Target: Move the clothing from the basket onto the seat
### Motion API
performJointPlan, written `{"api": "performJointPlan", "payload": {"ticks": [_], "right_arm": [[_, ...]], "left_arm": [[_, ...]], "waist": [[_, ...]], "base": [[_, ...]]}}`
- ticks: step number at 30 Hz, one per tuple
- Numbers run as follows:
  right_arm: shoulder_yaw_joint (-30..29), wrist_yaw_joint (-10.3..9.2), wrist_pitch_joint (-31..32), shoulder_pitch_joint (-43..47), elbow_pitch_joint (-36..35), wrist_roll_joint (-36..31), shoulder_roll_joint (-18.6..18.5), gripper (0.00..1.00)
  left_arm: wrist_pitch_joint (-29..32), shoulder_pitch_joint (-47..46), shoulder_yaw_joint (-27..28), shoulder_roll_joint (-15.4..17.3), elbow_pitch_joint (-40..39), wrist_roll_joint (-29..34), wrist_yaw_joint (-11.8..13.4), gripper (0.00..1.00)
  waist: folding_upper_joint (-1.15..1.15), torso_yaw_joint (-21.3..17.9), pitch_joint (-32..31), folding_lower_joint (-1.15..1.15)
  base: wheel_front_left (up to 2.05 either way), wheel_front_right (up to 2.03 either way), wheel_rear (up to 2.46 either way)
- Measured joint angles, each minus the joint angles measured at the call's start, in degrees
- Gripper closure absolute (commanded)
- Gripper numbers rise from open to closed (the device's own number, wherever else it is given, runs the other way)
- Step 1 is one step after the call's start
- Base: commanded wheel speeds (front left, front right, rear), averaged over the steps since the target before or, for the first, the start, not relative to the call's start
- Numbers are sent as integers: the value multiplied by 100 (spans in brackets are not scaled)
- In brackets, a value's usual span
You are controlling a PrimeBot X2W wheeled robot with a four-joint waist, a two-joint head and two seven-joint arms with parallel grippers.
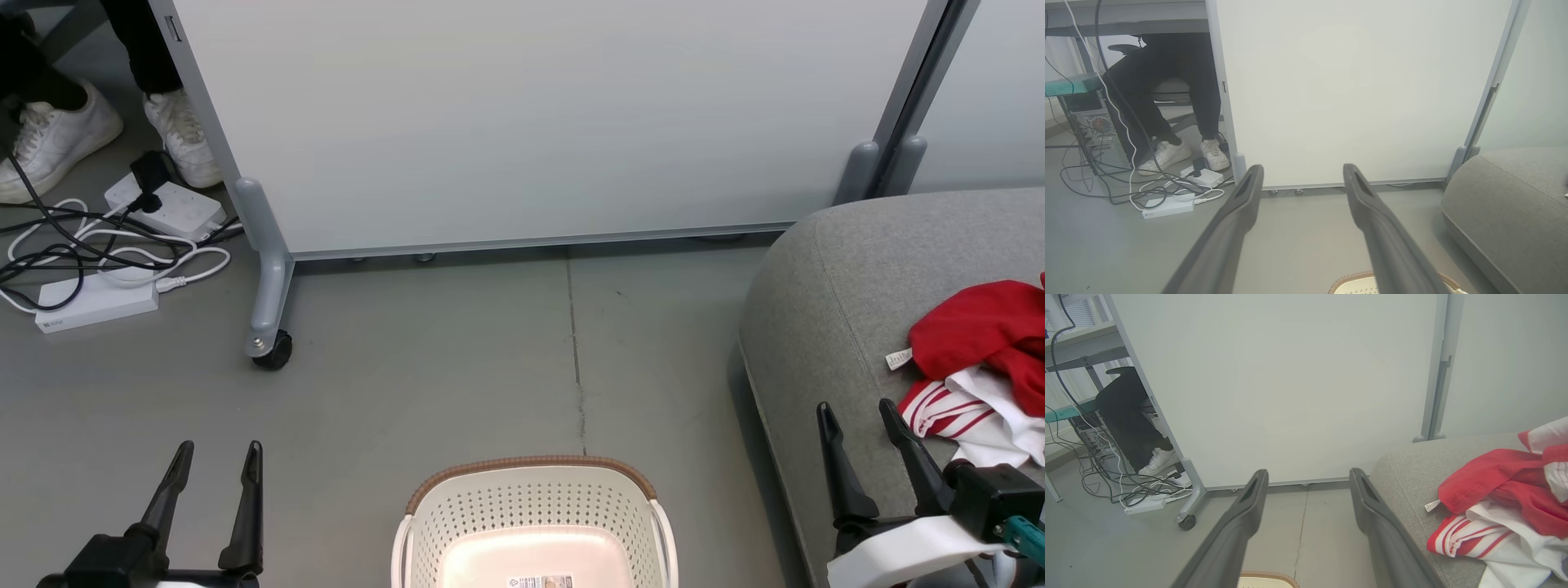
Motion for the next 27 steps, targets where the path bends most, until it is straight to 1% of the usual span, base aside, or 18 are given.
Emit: {"api": "performJointPlan", "payload": {"ticks": [15, 27], "right_arm": [[-54, 0, 157, 294, -170, 1, 0, 0], [-62, 0, 188, 324, -175, 14, 0, 0]], "left_arm": [[1, 136, -131, -7, 90, 83, 108, 0], [10, 135, -190, -5, 214, 65, 126, 0]], "waist": [[0, 28, -195, 0], [0, 52, -214, 0]], "base": [[0, 0, 0], [0, 0, 0]]}}
